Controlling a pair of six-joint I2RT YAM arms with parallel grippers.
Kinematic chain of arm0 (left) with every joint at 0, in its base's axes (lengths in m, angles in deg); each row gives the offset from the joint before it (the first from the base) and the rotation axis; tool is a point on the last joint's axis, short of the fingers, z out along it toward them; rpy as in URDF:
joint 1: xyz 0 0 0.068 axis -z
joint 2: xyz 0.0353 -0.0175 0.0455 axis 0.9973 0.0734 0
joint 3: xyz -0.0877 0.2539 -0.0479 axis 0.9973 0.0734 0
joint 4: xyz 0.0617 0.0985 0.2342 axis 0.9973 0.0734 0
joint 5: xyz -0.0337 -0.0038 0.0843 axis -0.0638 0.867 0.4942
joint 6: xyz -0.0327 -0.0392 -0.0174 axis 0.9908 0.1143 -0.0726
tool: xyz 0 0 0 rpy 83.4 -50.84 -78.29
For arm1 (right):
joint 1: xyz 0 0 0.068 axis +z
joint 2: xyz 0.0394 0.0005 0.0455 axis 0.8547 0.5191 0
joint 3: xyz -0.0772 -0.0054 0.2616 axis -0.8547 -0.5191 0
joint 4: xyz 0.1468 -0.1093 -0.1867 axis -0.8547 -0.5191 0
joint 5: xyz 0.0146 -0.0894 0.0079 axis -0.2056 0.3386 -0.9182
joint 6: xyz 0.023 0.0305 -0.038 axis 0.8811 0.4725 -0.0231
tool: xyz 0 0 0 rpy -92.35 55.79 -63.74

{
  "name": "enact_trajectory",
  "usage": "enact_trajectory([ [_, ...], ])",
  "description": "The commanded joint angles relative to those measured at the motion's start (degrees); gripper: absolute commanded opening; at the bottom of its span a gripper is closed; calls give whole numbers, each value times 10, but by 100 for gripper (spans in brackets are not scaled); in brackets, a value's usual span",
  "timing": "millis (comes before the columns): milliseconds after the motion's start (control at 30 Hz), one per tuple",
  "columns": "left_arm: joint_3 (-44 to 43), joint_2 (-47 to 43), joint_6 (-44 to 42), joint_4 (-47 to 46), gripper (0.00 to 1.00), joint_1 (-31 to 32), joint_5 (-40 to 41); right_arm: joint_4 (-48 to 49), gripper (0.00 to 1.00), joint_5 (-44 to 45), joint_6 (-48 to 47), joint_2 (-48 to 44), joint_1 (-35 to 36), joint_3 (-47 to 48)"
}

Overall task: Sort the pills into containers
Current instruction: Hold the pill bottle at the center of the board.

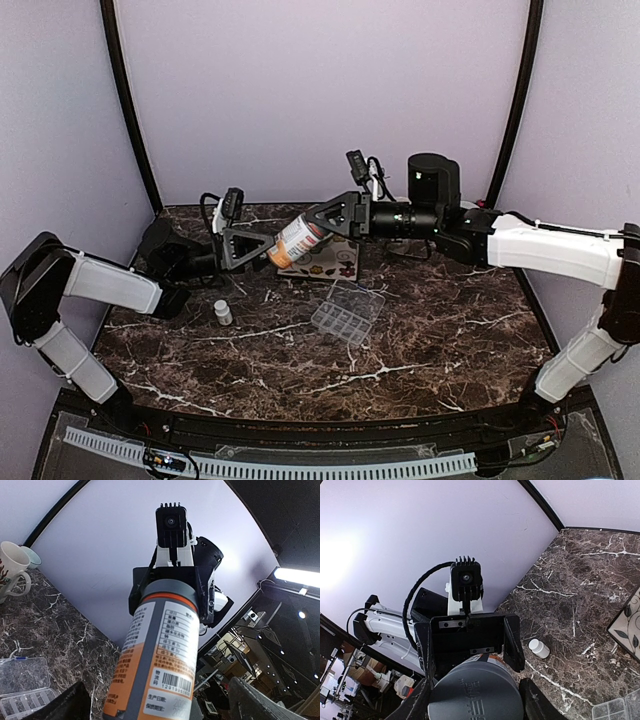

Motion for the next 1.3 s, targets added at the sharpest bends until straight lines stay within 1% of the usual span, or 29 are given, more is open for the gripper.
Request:
enact_trajectory([
  [0,-20,4,7,-35,99,11,-19,66,12,-12,17,7,-4,0],
  [233,-17,9,9,-46,98,18,-6,88,12,-12,29,15,-6,-6],
  [400,-17,14,13,-56,93,21,1,107,11,-10,39,13,-7,-18],
  [633,-25,27,12,-58,82,25,11,118,11,3,45,5,-6,-45],
  [767,-29,29,9,-58,73,25,18,123,10,8,46,2,-7,-50],
  [800,-29,30,9,-58,70,39,20,123,10,10,46,1,-7,-52],
  [967,-34,30,11,-60,58,41,19,122,10,13,42,-4,-6,-58],
  [1133,-47,34,29,-69,47,41,-1,74,10,11,-7,-10,-4,-41],
  [1267,-65,37,52,-76,43,40,-29,12,9,5,-74,-16,-1,-26],
])
